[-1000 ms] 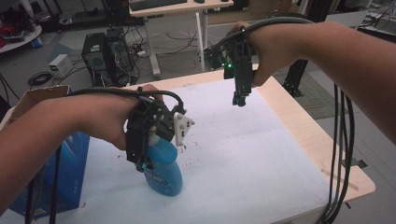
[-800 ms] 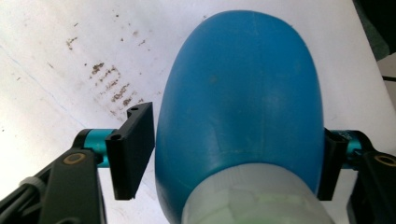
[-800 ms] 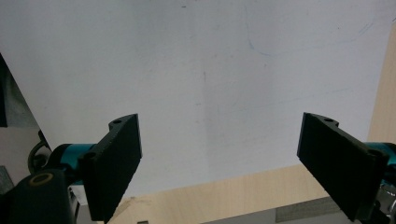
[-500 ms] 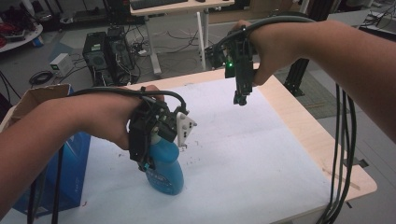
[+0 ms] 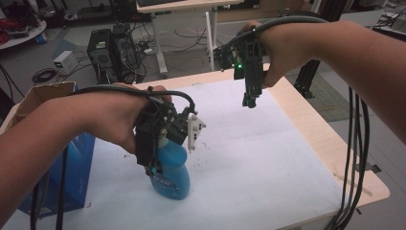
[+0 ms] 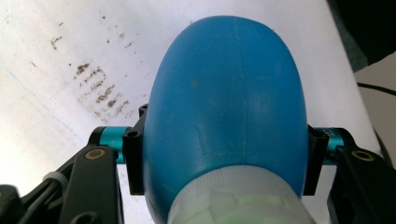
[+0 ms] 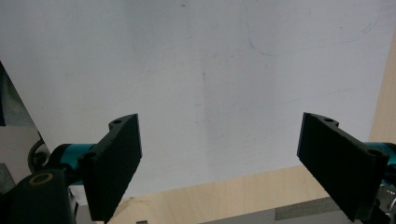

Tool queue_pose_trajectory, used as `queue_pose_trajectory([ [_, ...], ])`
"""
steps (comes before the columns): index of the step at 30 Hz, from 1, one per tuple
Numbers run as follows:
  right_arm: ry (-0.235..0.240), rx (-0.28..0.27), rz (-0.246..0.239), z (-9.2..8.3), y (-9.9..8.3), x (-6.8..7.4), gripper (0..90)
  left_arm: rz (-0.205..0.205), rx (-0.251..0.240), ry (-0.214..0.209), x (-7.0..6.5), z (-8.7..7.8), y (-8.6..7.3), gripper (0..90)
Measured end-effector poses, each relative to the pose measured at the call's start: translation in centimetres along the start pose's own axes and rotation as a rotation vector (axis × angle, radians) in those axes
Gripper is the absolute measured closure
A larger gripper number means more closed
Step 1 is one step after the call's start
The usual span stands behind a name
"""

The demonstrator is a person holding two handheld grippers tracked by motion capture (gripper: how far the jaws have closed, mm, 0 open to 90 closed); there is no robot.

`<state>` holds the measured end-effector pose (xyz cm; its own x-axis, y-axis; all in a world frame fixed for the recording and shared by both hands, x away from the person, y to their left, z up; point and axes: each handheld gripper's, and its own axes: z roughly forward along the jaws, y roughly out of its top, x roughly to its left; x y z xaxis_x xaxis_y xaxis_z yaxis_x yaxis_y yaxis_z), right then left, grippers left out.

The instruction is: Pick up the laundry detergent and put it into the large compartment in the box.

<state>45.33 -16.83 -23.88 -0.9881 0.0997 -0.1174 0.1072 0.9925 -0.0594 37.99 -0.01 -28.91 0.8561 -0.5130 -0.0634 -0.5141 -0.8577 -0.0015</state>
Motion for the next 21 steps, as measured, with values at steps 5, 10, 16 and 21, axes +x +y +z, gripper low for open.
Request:
queue_pose_trajectory([
  [5, 0.0, -0.002, -0.005, 0.0, 0.1, 0.0, 13.0, -0.021, -0.03, -0.003, -0.5, -1.4, -0.3, 38.2],
  [10, 0.0, -0.002, -0.013, 0.0, 0.3, 0.2, 13.0, -0.071, -0.044, 0.006, -1.3, -3.0, -0.6, 38.2],
  [16, -0.006, -0.007, -0.023, 0.0, 0.6, 0.4, 13.0, -0.167, -0.064, -0.019, -2.0, -4.3, -1.6, 38.2],
  [21, -0.008, -0.019, -0.059, 0.4, 1.1, 0.4, 13.0, -0.263, -0.063, -0.033, -2.9, -6.1, -2.9, 38.1],
])
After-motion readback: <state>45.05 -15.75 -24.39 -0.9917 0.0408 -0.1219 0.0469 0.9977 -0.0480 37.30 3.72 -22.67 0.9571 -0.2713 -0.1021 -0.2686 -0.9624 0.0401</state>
